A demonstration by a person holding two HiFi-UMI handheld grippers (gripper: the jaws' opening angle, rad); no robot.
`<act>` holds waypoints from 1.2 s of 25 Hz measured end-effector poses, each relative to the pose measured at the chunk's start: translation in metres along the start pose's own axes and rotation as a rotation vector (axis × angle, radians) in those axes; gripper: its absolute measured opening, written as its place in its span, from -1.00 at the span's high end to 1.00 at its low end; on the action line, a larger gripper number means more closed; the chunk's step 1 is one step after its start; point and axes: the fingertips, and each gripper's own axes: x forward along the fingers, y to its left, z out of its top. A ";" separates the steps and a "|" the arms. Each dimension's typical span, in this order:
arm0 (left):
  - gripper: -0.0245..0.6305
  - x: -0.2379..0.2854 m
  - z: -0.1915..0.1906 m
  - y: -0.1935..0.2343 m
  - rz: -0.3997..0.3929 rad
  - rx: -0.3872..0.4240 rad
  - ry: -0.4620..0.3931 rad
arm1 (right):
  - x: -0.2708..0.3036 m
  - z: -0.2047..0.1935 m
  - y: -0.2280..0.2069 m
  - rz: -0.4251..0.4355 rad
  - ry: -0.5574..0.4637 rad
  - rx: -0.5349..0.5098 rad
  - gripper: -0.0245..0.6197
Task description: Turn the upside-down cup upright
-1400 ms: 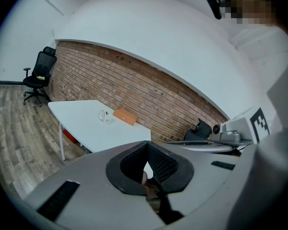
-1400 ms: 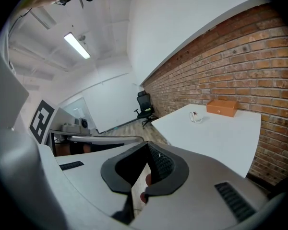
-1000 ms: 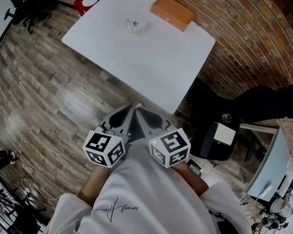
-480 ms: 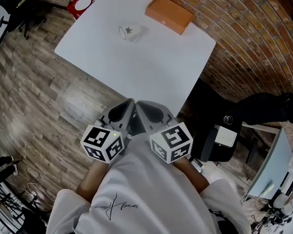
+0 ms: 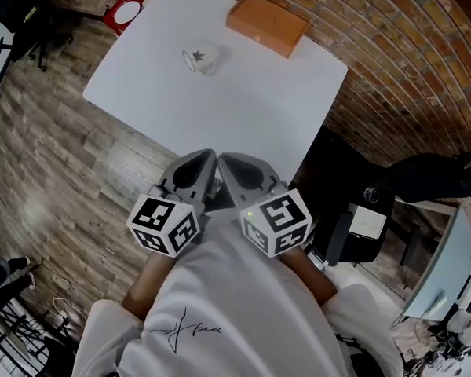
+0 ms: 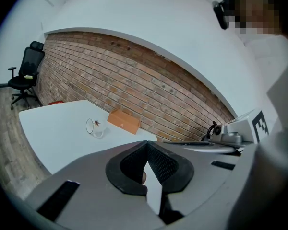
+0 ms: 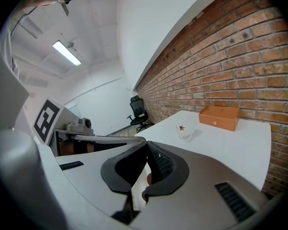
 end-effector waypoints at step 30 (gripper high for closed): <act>0.90 0.038 0.036 0.058 0.024 -0.102 -0.024 | 0.054 0.026 -0.050 0.012 0.067 -0.015 0.86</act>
